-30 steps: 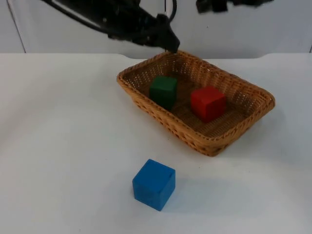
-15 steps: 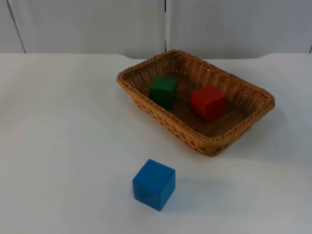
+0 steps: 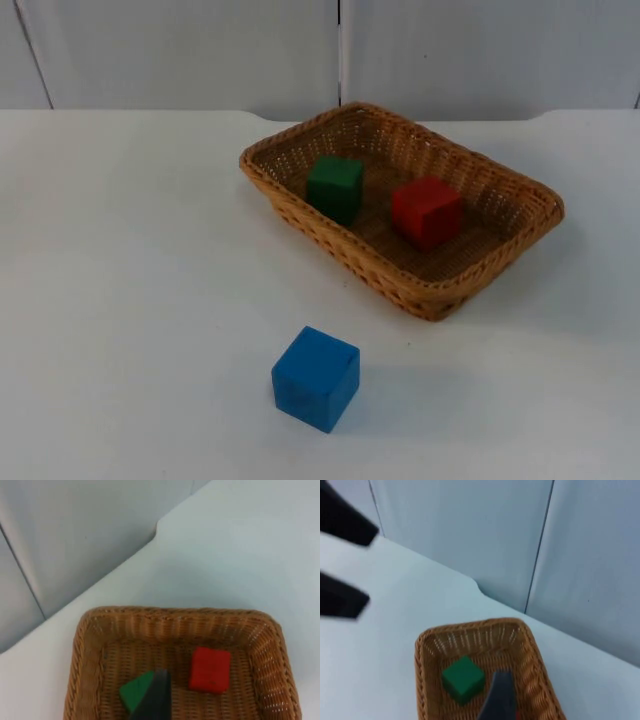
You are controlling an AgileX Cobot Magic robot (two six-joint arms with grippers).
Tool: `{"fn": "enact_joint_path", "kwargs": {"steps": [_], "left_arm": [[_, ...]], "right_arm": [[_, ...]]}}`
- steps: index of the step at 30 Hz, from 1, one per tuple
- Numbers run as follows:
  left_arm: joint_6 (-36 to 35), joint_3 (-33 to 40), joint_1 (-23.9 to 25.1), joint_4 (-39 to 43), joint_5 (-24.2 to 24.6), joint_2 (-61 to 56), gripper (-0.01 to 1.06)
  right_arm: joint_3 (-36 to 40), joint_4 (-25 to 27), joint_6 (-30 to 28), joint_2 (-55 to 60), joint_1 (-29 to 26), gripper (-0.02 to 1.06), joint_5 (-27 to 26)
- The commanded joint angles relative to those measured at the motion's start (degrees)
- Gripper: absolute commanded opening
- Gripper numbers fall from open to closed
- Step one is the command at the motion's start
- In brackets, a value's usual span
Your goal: Pick up one cube with each hand and place exactly two cubes into the same basket, leaving the remaining cube outside.
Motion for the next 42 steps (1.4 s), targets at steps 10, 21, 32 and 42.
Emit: {"fn": "enact_joint_path", "kwargs": {"steps": [10, 21, 32, 42], "left_arm": [[-0.88, 0.23, -0.1, 0.75, 3.99, -6.5, 0.86], [-1.01, 7.51, -0.1, 1.82, 0.95, -14.59, 0.86], [-2.27, 25.55, -0.1, 2.36, -10.76, -28.46, 0.86], [-3.57, 39.8, -0.1, 2.36, -14.65, -42.75, 0.86]], "right_arm": [[9.73, -0.17, -0.27, -7.41, -0.3, 0.67, -1.71], [15.69, -0.17, -0.27, -10.97, -0.3, 0.67, -2.35], [19.85, 0.11, -0.27, -14.21, -0.3, 0.67, -3.28], [22.55, 0.23, -0.27, -16.83, -0.3, 0.67, -3.43]]}}
